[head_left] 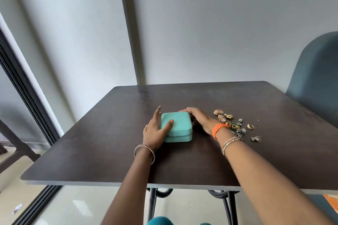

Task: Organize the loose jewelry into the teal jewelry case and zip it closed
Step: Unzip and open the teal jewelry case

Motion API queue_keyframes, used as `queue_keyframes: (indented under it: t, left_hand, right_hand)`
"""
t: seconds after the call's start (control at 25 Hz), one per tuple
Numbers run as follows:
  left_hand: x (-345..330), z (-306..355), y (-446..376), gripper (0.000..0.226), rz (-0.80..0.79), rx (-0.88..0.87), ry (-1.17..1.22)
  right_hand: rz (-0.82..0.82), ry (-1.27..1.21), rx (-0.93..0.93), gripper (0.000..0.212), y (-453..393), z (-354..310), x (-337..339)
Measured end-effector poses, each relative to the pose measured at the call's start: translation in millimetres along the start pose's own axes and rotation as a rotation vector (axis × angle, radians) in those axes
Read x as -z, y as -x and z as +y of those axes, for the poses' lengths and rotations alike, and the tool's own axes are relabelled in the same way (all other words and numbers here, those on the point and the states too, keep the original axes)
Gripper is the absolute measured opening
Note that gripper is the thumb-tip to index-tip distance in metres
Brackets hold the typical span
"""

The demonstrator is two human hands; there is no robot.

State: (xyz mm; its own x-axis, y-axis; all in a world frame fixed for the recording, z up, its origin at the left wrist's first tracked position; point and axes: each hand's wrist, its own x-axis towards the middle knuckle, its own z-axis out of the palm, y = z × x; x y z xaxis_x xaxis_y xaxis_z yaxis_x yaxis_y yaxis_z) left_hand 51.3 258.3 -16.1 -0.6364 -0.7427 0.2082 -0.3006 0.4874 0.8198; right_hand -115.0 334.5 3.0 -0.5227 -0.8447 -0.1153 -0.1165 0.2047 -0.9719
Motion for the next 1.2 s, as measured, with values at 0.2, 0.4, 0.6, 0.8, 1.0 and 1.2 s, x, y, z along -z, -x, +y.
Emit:
queue_keyframes:
  t: [0.2, 0.4, 0.6, 0.8, 1.0, 1.2]
  left_hand:
    - [-3, 1, -1, 0.078, 0.005, 0.002, -0.046]
    - [-5, -1, -1, 0.059, 0.032, 0.0, -0.049]
    - [-7, -4, -3, 0.059, 0.045, -0.003, -0.033]
    - [-10, -7, -5, 0.057, 0.041, 0.031, -0.001]
    - [-8, -4, -5, 0.054, 0.062, 0.027, -0.033]
    - [-10, -5, -5, 0.056, 0.063, 0.039, -0.012]
  right_hand:
    - [-0.271, 0.037, -0.179, 0.025, -24, -14, 21]
    - [-0.348, 0.366, -0.096, 0.051, -24, -17, 35]
    - [-0.128, 0.642, 0.077, 0.02, -28, -11, 42]
    - [0.154, 0.64, 0.291, 0.012, -5, -7, 37]
    - [0.255, 0.856, 0.371, 0.008, 44, -5, 40]
    - [0.322, 0.877, 0.375, 0.01, 93, 7, 22]
